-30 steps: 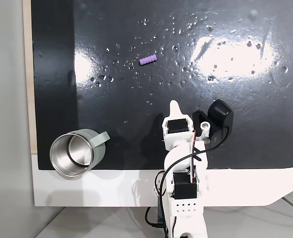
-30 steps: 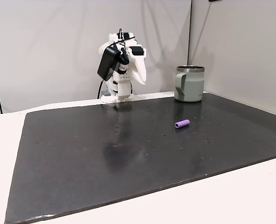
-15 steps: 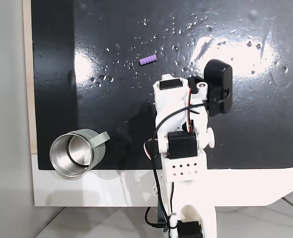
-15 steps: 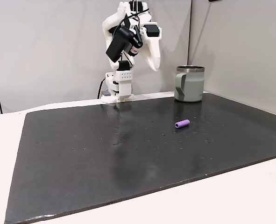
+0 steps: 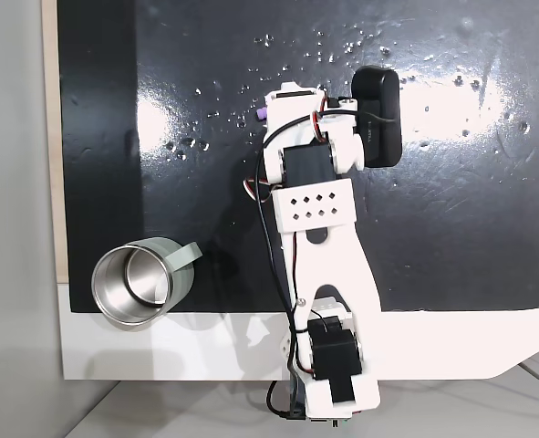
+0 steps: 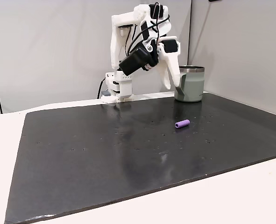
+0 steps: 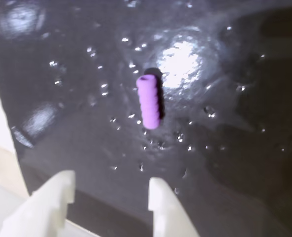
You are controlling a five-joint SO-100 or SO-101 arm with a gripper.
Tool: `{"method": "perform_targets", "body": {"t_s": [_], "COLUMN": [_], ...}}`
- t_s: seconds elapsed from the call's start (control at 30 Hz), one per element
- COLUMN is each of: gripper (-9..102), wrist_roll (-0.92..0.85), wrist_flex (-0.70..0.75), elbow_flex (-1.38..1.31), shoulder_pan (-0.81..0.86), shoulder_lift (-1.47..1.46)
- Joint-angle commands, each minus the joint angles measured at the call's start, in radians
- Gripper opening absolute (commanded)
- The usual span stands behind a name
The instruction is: Grasp a pengrip and put it in the cup.
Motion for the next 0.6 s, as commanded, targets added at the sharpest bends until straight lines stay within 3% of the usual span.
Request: {"method": "perform_targets", "body": {"t_s": [0.0,0.57], "gripper": [23,26], "wrist_roll": [0.029,0.017], "wrist_flex": [0.008,-0.051], "elbow_flex": [-0.092,-0.195], "shoulder_pan": [-0.021,-0.058], "shoulder_lift": [-0.057,-0.345]}}
